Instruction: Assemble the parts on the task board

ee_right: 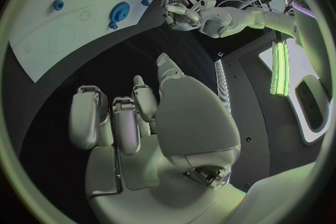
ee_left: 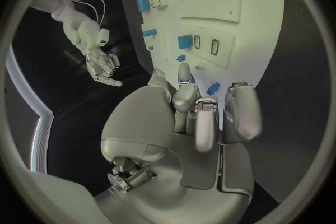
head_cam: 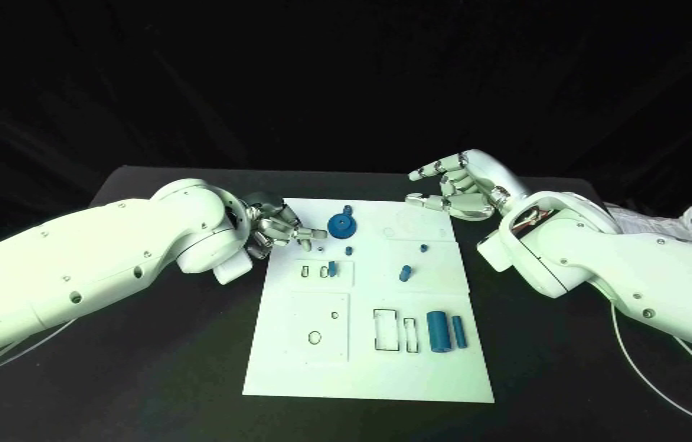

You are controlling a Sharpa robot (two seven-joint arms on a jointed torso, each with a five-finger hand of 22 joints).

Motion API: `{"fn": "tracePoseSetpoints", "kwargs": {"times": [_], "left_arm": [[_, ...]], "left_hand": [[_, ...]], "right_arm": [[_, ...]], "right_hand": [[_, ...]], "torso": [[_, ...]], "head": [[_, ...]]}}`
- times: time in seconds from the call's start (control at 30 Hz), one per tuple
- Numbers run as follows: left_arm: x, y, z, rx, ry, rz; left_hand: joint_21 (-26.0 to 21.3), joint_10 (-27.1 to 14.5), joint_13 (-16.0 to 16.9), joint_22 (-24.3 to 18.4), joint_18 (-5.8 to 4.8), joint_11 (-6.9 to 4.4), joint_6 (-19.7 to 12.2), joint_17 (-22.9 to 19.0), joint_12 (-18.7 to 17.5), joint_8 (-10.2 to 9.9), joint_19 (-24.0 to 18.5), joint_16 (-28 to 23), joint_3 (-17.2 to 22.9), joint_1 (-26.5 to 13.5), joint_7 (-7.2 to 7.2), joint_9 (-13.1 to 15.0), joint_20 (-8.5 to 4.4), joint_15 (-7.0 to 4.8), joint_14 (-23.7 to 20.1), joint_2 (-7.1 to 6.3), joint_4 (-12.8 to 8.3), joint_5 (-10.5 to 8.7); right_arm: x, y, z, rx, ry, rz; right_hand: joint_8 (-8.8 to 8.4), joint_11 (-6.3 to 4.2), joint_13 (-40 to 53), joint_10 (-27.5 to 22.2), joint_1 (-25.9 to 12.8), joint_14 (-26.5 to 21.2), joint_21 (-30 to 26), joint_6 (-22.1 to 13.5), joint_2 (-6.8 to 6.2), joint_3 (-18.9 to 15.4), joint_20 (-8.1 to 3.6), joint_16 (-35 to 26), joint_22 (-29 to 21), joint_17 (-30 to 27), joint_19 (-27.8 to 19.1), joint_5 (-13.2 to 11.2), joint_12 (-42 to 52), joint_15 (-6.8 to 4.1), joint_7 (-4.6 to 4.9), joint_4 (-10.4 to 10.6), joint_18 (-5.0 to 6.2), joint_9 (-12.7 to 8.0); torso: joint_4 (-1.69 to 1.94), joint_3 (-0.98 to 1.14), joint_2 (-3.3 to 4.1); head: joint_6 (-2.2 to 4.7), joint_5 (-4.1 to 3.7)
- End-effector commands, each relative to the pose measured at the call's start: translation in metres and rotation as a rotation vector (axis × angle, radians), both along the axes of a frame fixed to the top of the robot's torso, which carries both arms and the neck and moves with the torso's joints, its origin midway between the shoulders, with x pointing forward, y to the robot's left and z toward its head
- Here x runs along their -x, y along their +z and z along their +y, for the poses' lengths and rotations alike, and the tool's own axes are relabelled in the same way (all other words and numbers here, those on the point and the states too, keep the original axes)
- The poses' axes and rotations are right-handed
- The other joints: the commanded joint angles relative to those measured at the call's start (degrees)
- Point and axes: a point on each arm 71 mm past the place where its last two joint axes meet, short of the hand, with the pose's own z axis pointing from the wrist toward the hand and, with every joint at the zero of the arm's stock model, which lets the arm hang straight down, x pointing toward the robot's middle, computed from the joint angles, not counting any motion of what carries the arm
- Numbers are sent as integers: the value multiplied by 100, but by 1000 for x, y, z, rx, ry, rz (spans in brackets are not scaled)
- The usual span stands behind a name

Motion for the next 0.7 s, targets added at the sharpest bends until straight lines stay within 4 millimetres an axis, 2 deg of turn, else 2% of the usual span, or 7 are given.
{"fn": "tracePoseSetpoints", "kwargs": {"times": [0.03, 0.13, 0.2, 0.33, 0.43, 0.7], "left_arm": [[-3, -3, -5, -194, -55, 20], [-7, -3, -13, -237, -80, 14], [-10, -3, -18, -253, -87, 12], [-14, -4, -24, -269, -97, 10], [-14, -4, -30, -275, -110, 12], [-16, -4, -40, -282, -130, 16]], "left_hand": [[55, 23, 111, 88, -51, -17, -156, 1505, 99, 258, 27, 17, -185, -149, -20, 301, -40, -54, 613, 43, 4, -119], [79, 28, 143, 129, -58, -27, -201, 1505, 126, 349, 30, 17, -287, -220, -28, 411, -48, -65, 613, 39, 2, -140], [96, 30, 162, 157, -62, -33, -240, 1505, 140, 406, 33, 17, -342, -235, -36, 486, -56, -70, 613, 52, -2, -141], [125, 47, 205, 203, -70, -43, -284, 1505, 176, 489, 41, 17, -414, -239, -47, 593, -65, -80, 613, 64, -4, -141], [150, 64, 240, 243, -76, -50, -305, 1505, 205, 543, 51, 17, -458, -232, -56, 663, -71, -86, 613, 70, -4, -141], [171, 74, 261, 275, -82, -57, -321, 1505, 222, 586, 60, 17, -492, -222, -64, 719, -76, -91, 613, 72, -6, -141]], "right_arm": [[0, -2, 1, -10, 17, 27], [-2, -2, 1, -7, 16, 30], [-2, -3, 1, -6, 15, 33], [-3, -4, 2, -4, 16, 35], [-4, -4, 3, -3, 16, 37], [-5, -5, 6, -2, 21, 41]], "right_hand": [[25, -42, -1, -19, -30, 458, -31, 51, 12, -49, -26, -38, -16, 906, -35, 45, -32, -1, -5, 12, 14, 5], [25, -43, -9, -24, -36, 455, -36, 53, 11, -58, -27, -43, -27, 897, -39, 53, -40, -1, -6, 14, 16, 5], [25, -43, -12, -26, -39, 454, -39, 54, 11, -63, -27, -47, -32, 892, -42, 58, -44, -2, -6, 15, 17, 5], [25, -43, -17, -30, -42, 453, -45, 55, 10, -66, -28, -50, -45, 885, -48, 62, -50, -2, -7, 17, 20, 5], [25, -43, -17, -30, -42, 453, -45, 55, 10, -66, -28, -50, -45, 885, -48, 62, -50, -2, -7, 17, 20, 5], [23, -48, -31, -30, -97, 450, -55, 68, 4, -147, -33, -60, -57, 874, -50, 119, -57, -7, -13, 43, 21, 4]], "torso": [[18, 12, -7], [7, 20, -4], [15, 17, -7], [4, 17, 0], [11, 9, -6], [17, 6, 7]], "head": [[-22, -15], [-23, 14], [-35, 10], [-48, 28], [-60, 9], [-63, -15]]}}
